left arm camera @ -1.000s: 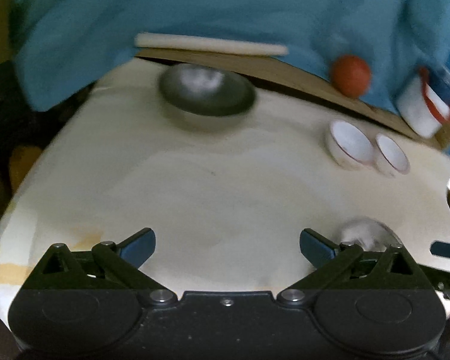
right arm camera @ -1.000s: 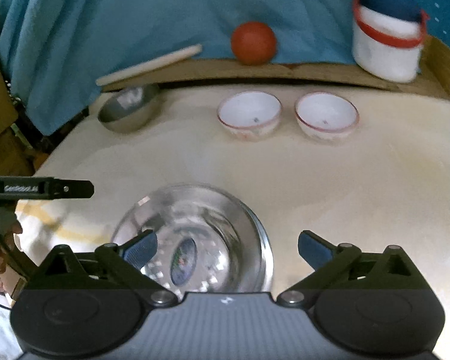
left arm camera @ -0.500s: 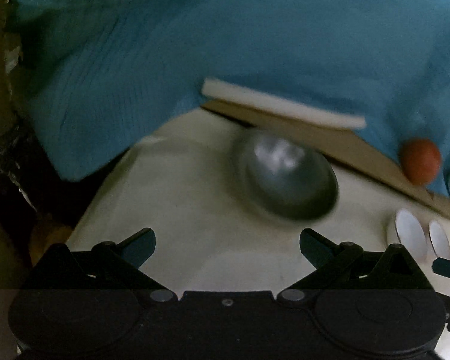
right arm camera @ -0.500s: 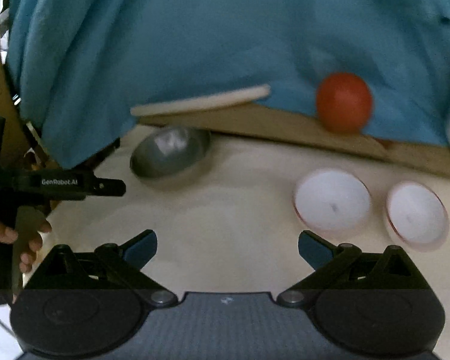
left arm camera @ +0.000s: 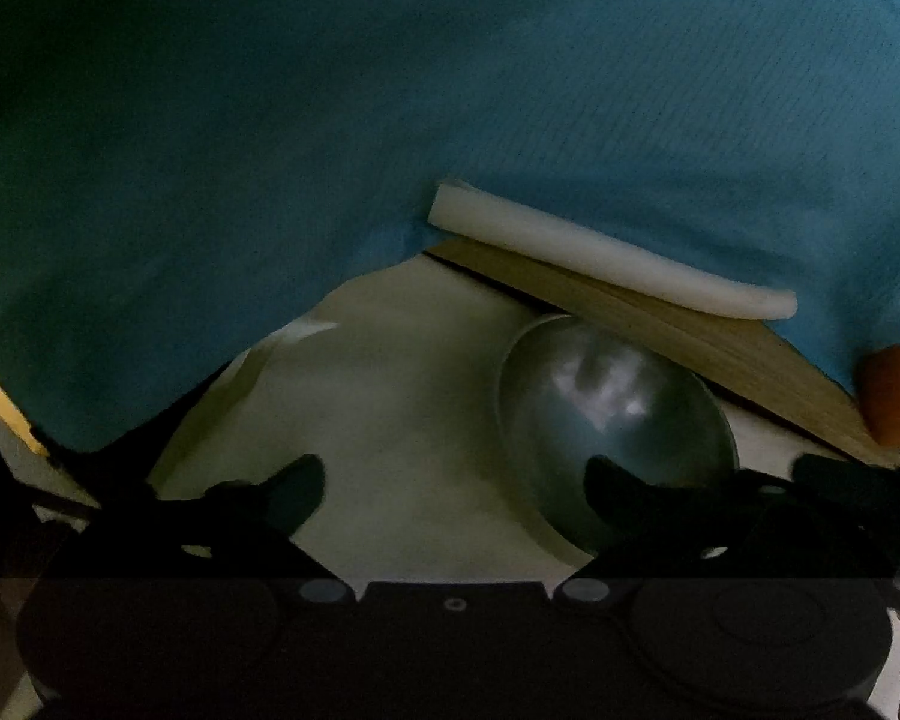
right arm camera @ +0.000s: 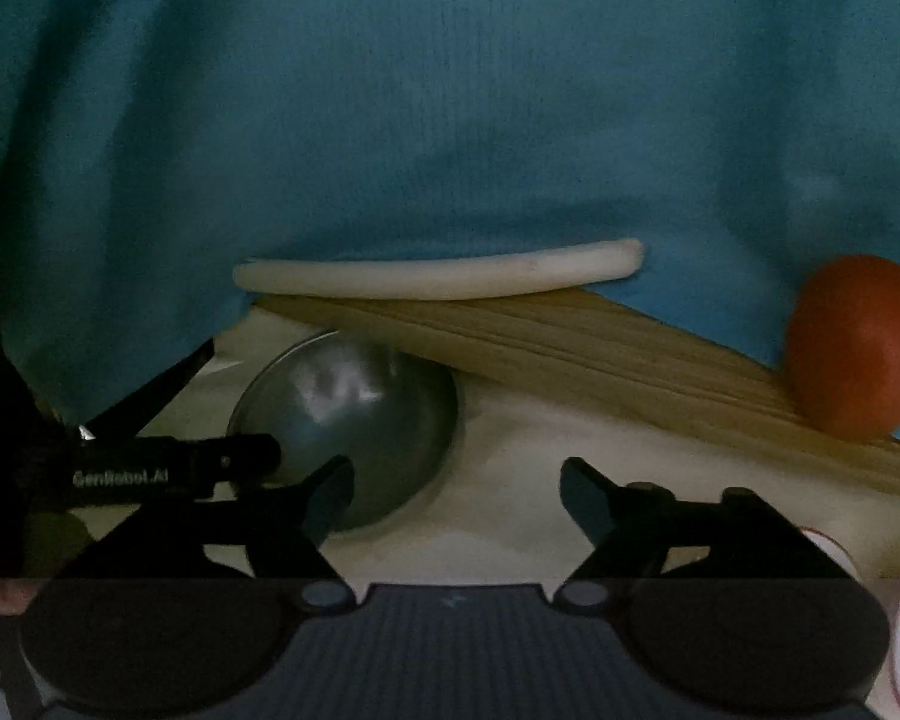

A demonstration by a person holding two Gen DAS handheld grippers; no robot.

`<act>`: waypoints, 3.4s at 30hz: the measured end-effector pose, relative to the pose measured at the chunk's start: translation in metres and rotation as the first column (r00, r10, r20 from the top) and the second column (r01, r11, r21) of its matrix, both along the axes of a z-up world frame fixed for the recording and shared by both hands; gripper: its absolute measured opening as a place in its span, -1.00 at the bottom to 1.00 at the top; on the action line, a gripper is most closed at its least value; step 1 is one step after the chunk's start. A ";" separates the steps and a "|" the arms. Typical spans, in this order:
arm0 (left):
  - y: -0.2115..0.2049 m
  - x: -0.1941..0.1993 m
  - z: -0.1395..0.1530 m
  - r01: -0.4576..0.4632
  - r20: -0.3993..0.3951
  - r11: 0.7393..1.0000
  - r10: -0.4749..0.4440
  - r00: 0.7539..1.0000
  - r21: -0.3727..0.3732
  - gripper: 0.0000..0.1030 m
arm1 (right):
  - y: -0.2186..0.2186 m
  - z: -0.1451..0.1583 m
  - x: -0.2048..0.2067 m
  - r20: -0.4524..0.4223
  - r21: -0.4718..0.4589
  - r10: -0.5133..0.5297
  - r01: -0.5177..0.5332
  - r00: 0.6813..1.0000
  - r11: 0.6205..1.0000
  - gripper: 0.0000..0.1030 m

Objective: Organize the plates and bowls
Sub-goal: 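Move the left gripper to the steel bowl rim while the right gripper approaches it, then close the left and right grippers on the steel bowl rim, then lift the steel bowl with both grippers and carry it over the stacked plates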

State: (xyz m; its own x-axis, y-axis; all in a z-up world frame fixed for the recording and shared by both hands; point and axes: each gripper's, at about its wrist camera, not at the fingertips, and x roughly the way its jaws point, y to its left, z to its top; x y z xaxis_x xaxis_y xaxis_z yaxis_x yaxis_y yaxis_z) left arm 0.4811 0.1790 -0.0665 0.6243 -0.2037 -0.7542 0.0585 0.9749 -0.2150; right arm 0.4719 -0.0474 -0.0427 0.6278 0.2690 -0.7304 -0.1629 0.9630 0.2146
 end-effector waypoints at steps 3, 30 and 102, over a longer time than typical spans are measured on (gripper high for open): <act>-0.002 0.003 -0.002 0.018 -0.005 1.000 -0.018 1.000 0.001 0.51 | 0.005 -0.010 0.012 -0.023 0.007 0.002 -0.002 1.000 1.000 0.35; -0.004 -0.030 0.002 0.071 -0.032 0.997 -0.072 0.997 -0.041 -0.71 | 0.009 -0.023 -0.016 -0.104 0.051 0.028 -0.023 0.994 0.998 -0.54; -0.300 -0.229 0.000 0.371 -0.218 0.924 -0.345 0.913 0.091 -0.63 | -0.274 -0.015 -0.236 -0.236 0.060 0.020 -0.006 0.971 0.998 -0.54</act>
State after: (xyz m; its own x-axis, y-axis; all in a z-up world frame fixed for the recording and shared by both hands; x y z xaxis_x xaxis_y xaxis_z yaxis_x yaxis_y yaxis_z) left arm 0.2519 -0.1215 -0.0669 0.3662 -0.2799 -0.8875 0.3786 0.9160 -0.1326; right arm 0.2359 -0.3215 -0.0579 0.4352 0.3227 -0.8405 -0.1131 0.9458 0.3045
